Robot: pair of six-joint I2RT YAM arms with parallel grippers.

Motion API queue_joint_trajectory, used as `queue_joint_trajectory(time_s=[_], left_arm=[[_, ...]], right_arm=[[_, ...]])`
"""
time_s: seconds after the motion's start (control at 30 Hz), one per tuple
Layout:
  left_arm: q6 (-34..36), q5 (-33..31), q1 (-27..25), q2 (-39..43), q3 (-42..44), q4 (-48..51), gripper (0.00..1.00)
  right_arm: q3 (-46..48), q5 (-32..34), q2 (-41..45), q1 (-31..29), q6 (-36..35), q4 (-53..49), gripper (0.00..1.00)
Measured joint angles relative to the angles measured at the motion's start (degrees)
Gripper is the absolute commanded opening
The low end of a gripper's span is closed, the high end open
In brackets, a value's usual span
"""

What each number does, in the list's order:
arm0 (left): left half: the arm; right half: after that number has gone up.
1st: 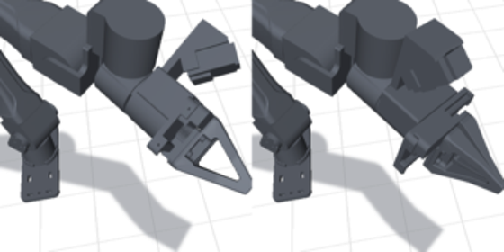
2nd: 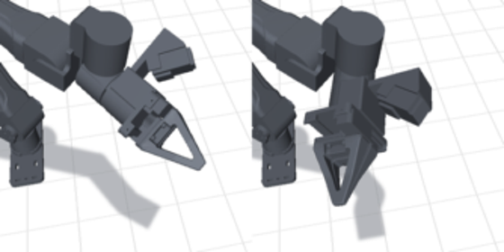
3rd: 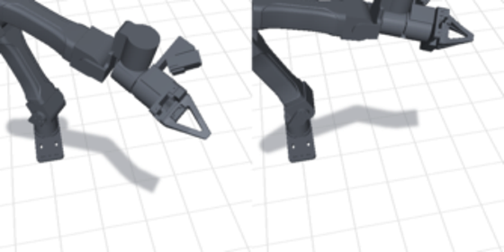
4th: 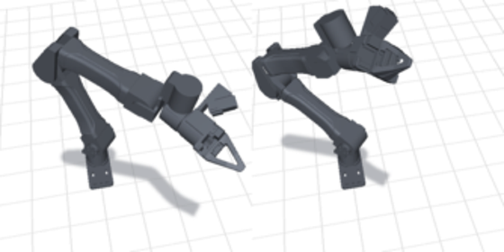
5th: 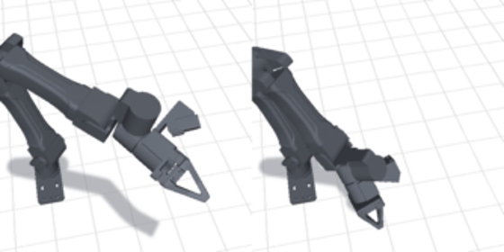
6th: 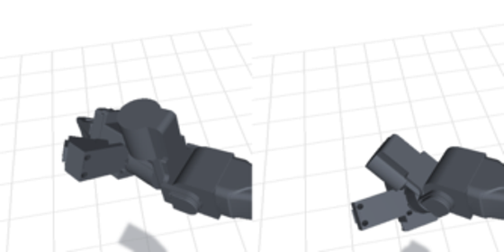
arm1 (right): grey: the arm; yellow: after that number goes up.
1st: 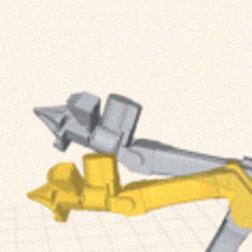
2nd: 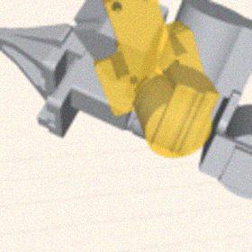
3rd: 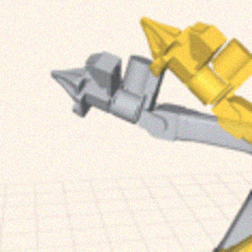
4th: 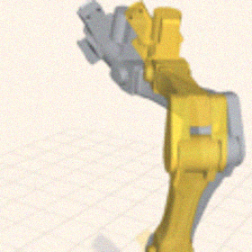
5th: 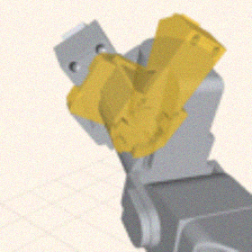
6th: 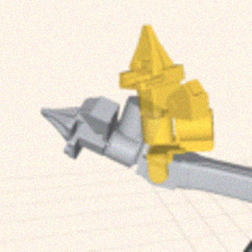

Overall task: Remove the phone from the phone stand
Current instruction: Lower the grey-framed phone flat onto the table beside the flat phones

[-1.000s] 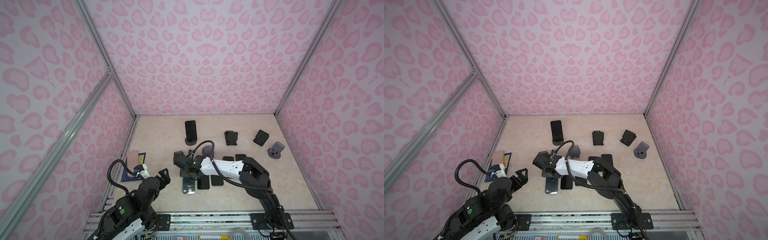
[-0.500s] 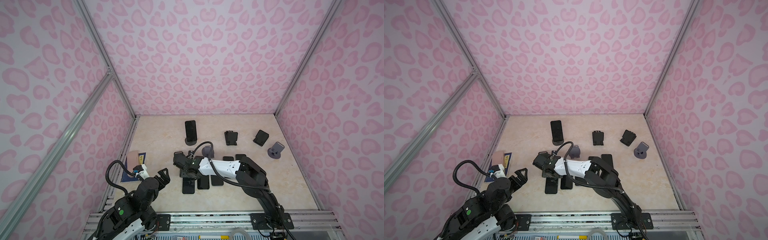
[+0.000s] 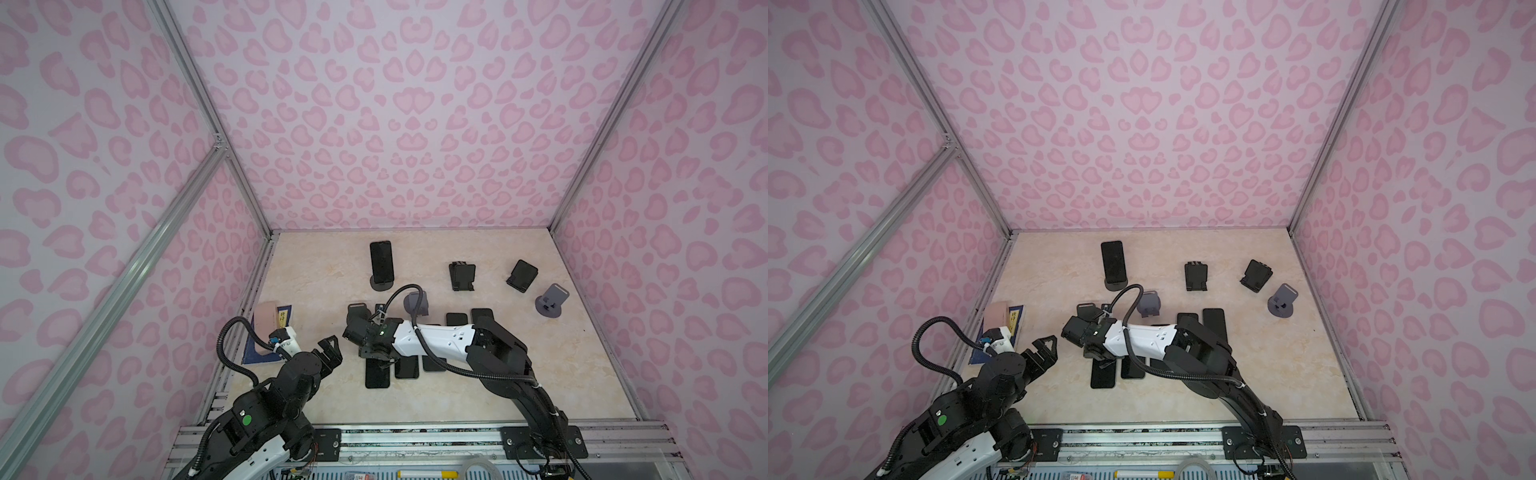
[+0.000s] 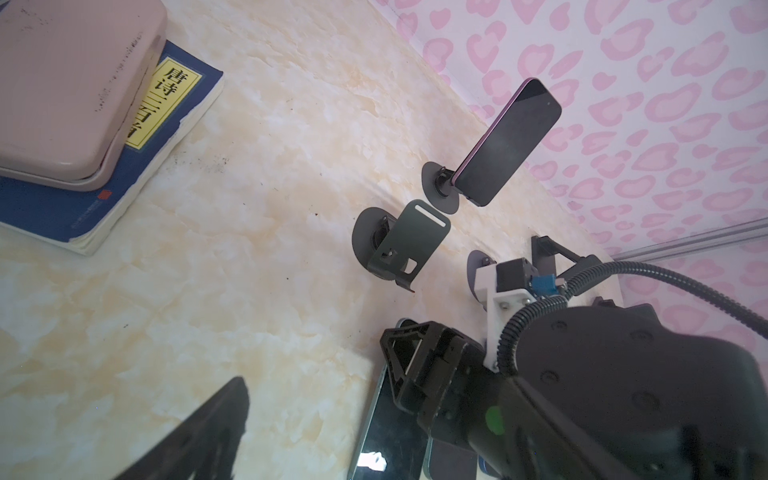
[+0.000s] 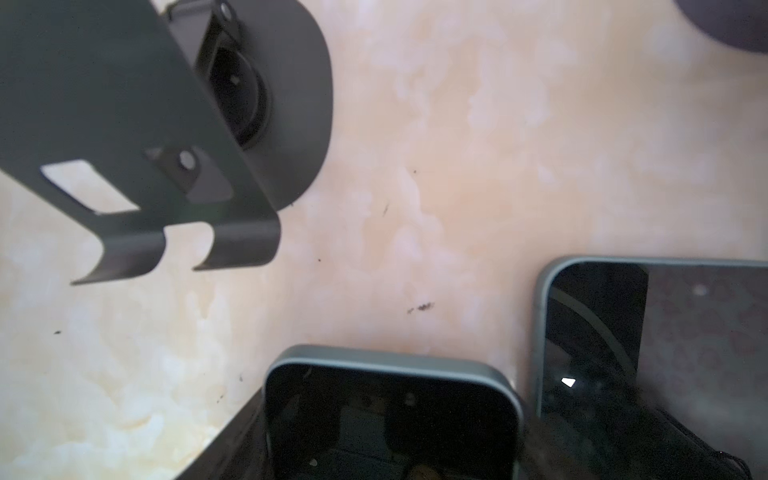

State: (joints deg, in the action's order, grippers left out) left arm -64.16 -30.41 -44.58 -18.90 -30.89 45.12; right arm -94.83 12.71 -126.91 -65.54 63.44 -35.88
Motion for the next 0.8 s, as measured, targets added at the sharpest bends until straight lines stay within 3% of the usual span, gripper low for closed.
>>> queue_joint_trajectory(time_s=[0.8], left_arm=[[1.2, -0.1, 0.0, -1.2, -1.6, -0.1, 0.98]], right_arm=[[-0.1, 2.6, -0.4, -0.5, -0.9, 0.4, 0.79]])
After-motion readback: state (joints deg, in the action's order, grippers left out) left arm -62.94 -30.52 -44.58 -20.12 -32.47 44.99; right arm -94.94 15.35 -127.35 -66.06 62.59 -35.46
